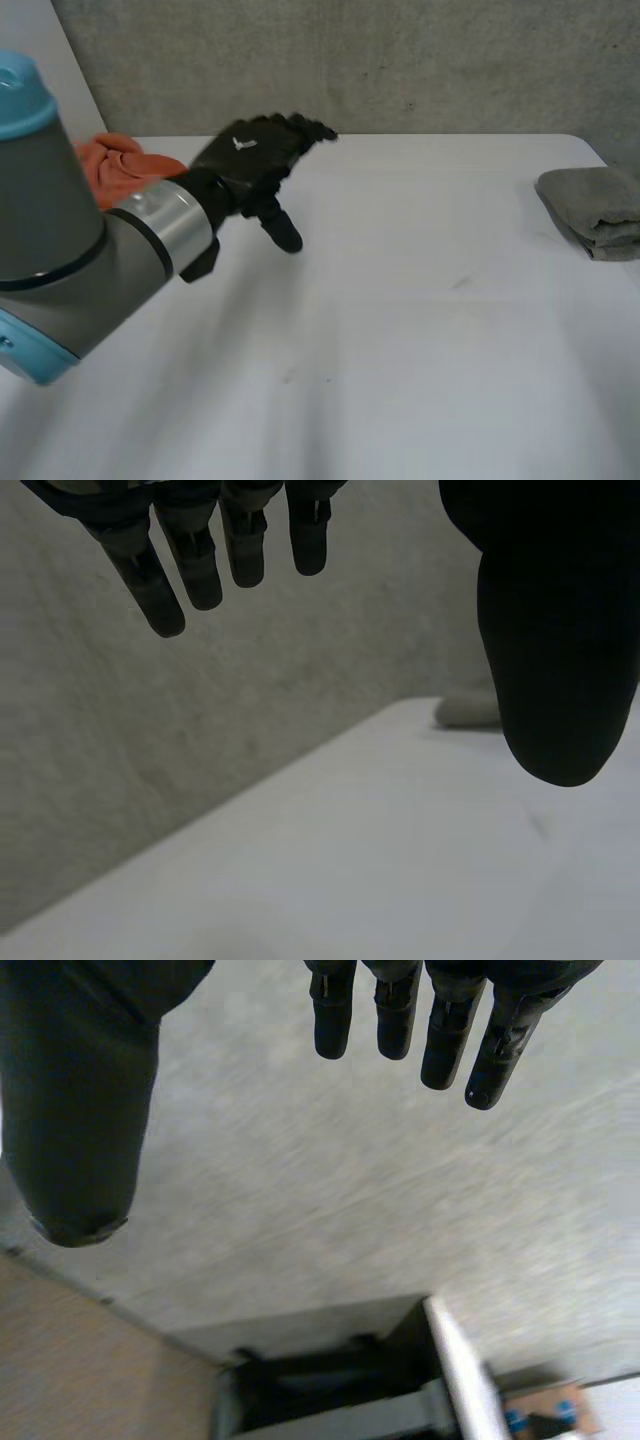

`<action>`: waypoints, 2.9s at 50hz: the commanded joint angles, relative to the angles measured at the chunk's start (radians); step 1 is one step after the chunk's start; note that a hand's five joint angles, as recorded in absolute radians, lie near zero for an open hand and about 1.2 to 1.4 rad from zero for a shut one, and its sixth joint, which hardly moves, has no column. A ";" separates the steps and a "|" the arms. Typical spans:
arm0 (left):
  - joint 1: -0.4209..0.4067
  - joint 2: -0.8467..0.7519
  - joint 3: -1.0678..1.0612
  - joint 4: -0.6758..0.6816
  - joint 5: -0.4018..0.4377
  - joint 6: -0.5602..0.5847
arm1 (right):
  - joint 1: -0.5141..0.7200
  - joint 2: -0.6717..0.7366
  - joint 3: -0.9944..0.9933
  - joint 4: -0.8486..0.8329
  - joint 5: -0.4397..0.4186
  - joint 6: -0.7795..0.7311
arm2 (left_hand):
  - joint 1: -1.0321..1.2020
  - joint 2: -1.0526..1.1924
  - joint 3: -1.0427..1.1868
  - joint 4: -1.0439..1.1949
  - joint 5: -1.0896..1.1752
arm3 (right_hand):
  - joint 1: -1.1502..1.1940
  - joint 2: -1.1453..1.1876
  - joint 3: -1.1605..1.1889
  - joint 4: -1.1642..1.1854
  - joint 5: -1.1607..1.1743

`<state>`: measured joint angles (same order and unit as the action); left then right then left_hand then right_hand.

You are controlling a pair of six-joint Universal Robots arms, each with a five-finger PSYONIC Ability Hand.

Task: Fold the laundry.

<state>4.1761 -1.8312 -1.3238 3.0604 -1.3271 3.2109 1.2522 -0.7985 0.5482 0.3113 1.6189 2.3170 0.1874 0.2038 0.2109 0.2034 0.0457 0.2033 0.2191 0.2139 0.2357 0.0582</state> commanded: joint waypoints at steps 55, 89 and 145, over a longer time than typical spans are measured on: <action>0.719 -0.982 0.715 0.363 0.154 0.495 | 0.756 -0.442 1.202 -0.423 -0.370 0.302 | 1.021 1.004 0.997 1.005 0.988 | -0.029 -0.045 -0.039 -0.061 -0.058; 0.627 -0.631 0.319 0.448 0.221 0.464 | 0.667 -0.493 1.242 -0.425 -0.381 0.302 | -0.009 -0.026 -0.033 -0.025 -0.042 | -0.029 -0.045 -0.039 -0.061 -0.058; 0.193 -0.053 -0.218 0.454 0.226 0.042 | 0.596 -0.490 1.233 -0.443 -0.350 0.323 | 1.209 1.192 1.185 1.193 1.176 | -0.029 -0.045 -0.039 -0.061 -0.058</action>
<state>4.5278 -2.0829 -1.3788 3.6503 -1.1176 3.5286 1.8894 -1.2803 1.7849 -0.1325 1.2512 2.6259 1.0785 1.1901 1.1900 1.2013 0.9457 0.2034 0.2189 0.2134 0.2357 0.0577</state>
